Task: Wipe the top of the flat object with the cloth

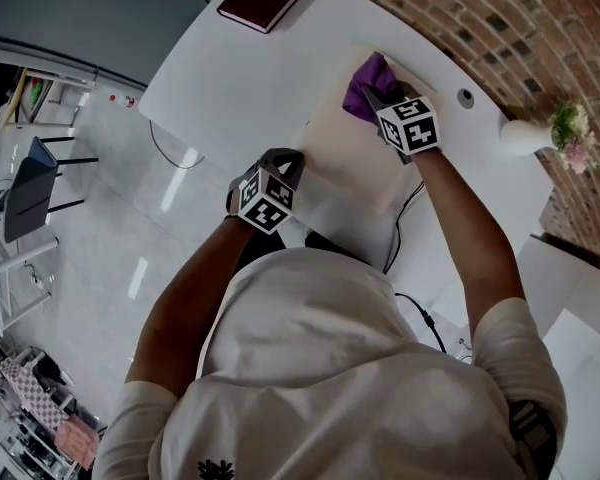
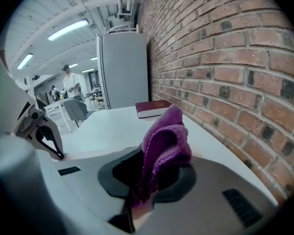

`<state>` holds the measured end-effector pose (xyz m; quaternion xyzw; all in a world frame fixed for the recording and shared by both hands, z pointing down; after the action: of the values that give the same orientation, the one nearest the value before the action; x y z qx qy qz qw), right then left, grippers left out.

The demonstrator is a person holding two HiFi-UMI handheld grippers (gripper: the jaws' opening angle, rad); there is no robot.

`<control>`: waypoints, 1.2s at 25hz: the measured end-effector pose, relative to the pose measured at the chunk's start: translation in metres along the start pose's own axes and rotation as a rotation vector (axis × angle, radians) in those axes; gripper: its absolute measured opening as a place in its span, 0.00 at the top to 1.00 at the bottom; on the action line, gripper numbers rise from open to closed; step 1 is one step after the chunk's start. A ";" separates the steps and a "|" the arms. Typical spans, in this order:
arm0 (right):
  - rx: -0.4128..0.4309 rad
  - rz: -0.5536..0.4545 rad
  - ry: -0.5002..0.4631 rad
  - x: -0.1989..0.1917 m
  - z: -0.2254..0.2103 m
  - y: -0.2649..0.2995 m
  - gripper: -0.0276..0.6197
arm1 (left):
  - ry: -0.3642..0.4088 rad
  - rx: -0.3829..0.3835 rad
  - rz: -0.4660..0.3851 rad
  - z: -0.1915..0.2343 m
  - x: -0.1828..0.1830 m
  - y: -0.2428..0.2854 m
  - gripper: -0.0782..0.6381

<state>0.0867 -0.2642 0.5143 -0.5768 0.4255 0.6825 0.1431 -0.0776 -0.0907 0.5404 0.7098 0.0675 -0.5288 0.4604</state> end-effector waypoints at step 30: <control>0.107 -0.123 0.027 0.030 0.049 -0.066 0.84 | 0.017 -0.022 0.003 -0.001 -0.002 -0.001 0.86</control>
<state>0.0903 -0.1977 0.4580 -0.6024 0.4269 0.6410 0.2095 -0.0779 -0.0890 0.5415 0.7093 0.0760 -0.5212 0.4685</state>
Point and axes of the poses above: the fingertips, and each gripper's own axes: y forward along the fingers, z to its left, x out of its top, the point moved 6 cm from there along -y, backward along the fingers, and after that the axes turned 14 degrees about -z, right-handed, at the moved point
